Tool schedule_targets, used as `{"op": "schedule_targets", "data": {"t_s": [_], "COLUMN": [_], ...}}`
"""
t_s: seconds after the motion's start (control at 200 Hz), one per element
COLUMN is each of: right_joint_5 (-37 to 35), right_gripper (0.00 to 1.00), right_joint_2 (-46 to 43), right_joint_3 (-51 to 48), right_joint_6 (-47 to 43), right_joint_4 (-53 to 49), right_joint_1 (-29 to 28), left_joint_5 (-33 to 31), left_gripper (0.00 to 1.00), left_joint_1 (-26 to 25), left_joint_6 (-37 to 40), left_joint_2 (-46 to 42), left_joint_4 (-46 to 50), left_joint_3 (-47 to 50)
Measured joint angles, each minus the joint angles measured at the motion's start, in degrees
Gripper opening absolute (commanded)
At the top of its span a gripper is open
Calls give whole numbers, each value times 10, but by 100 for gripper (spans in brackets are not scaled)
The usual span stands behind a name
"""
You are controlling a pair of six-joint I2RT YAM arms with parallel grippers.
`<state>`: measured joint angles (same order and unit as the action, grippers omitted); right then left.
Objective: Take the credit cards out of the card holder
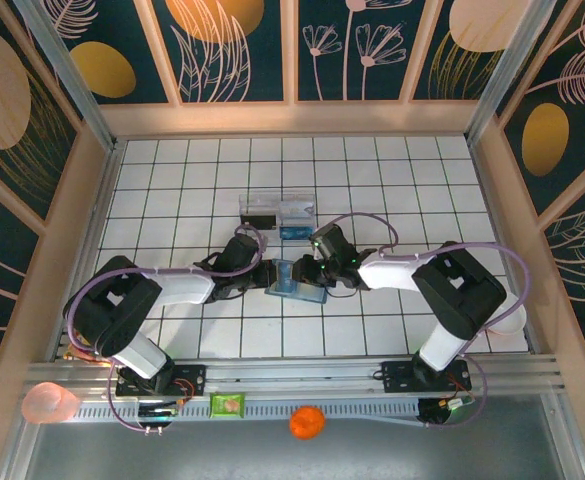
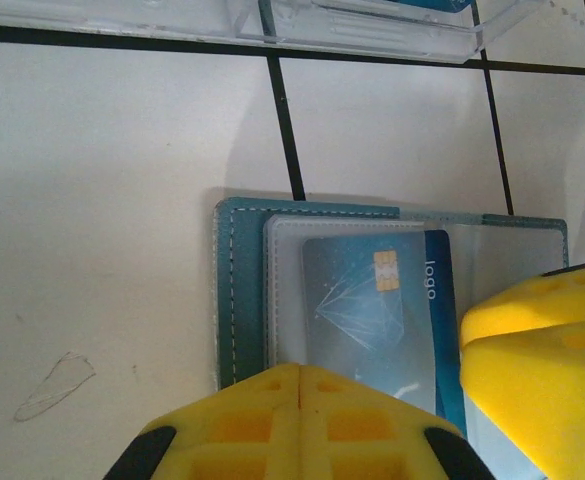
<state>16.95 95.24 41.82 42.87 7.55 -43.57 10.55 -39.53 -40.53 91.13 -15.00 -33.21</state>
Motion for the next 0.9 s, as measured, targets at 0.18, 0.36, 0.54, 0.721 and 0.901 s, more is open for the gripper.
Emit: {"op": "schedule_targets", "data": {"t_s": [0.18,0.36,0.54,0.721,0.901], "right_joint_5": [11,27,31,36,26], "right_gripper": [22,21,5,0,0], "right_joint_2": [5,16,23,20,-15], "right_joint_3": [0,0,0,-11,-32], "right_joint_6": [8,10,15,26,27], "right_joint_4": [3,18,26,44,43], "right_joint_1": [2,4,6,13,13], "left_joint_5": [6,8,9,9,10], "left_gripper": [5,3,2,0,0], "left_joint_1": [0,0,0,0,0], "left_joint_6": [0,0,0,0,0], "left_joint_2": [-2,-3,-3,-5,-5], "left_joint_4": [-7,-10,-10,-10,-9], "left_joint_3": [7,8,8,9,10]}}
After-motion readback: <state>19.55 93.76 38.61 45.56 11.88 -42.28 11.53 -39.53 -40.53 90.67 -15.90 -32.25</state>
